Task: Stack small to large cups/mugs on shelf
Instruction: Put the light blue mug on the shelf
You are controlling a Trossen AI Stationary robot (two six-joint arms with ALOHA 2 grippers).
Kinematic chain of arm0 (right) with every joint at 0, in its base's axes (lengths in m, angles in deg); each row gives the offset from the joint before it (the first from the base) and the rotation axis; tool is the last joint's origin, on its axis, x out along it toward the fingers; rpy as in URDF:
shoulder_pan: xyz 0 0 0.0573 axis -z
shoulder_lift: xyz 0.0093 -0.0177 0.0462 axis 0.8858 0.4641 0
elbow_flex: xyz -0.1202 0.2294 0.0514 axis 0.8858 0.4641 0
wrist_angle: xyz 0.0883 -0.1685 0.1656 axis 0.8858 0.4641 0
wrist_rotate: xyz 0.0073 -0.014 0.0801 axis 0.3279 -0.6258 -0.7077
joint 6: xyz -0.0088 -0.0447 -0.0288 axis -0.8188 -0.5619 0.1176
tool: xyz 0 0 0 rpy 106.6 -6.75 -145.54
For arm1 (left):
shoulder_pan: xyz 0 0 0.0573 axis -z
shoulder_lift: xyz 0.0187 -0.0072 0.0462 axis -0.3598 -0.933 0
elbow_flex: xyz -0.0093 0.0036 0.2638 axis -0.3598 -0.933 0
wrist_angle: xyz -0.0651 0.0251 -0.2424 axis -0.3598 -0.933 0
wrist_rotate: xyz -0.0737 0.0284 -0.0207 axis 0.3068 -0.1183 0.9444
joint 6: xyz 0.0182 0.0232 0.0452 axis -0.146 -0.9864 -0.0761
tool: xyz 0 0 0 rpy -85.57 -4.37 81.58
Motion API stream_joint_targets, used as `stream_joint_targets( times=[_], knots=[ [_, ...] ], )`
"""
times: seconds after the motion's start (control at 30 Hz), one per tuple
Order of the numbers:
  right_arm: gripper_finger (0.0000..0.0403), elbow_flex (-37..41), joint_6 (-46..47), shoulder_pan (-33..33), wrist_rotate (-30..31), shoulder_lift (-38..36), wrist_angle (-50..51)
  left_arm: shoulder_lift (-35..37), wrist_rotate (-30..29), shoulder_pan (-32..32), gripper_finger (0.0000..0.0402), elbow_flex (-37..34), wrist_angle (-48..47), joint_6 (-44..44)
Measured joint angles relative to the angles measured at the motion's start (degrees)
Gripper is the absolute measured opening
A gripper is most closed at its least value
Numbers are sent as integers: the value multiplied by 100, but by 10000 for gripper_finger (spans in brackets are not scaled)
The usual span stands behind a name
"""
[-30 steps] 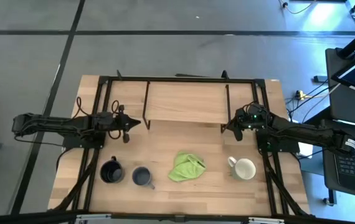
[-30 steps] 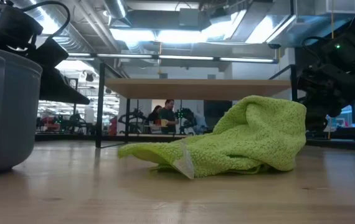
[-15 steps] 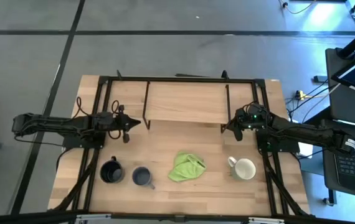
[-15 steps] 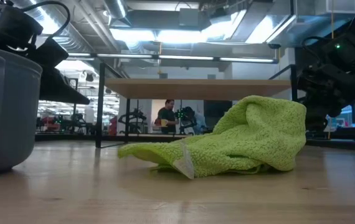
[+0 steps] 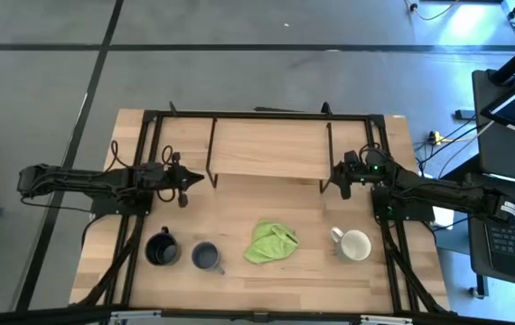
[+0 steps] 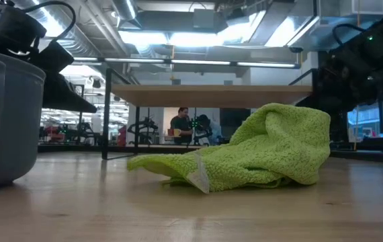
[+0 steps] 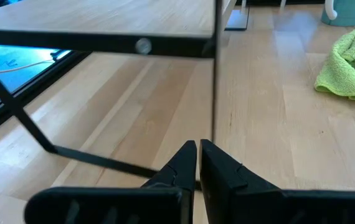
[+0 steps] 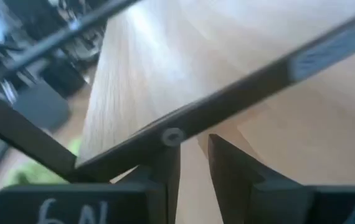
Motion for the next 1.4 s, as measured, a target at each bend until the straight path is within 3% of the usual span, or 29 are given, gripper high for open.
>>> stream_joint_targets(
  times=[0.1,0.27,0.4,0.57,0.8,0.9,0.97,1.1,1.3,1.4],
  knots=[
    [84,-221,559,4,54,2,467,1,-1,0,14,0,0,0],
    [84,-1040,-489,-1,312,24,3031,0,-1,-1,14,0,0,0],
    [84,-1360,-216,-185,1115,64,3251,-1,-1,-1,14,-1,-5,0],
    [84,-2183,313,-478,1490,95,4031,1,1,3,14,0,-15,0],
    [84,-4141,656,-964,2967,132,7112,-1,1,3,14,0,-22,-2],
    [84,-4938,833,-1050,3228,254,8568,0,1,3,14,-1,-22,0],
    [84,-5302,1038,-1101,3062,356,9473,-1,1,3,14,0,-22,0],
    [84,-5468,1629,-1238,2120,514,10661,1,1,3,14,-1,-24,-1],
    [84,-5302,2398,-1546,376,435,10383,0,1,3,14,-1,-24,0],
    [84,-5300,2770,-1856,0,441,9771,-1,1,3,14,0,-24,0]
  ],
)
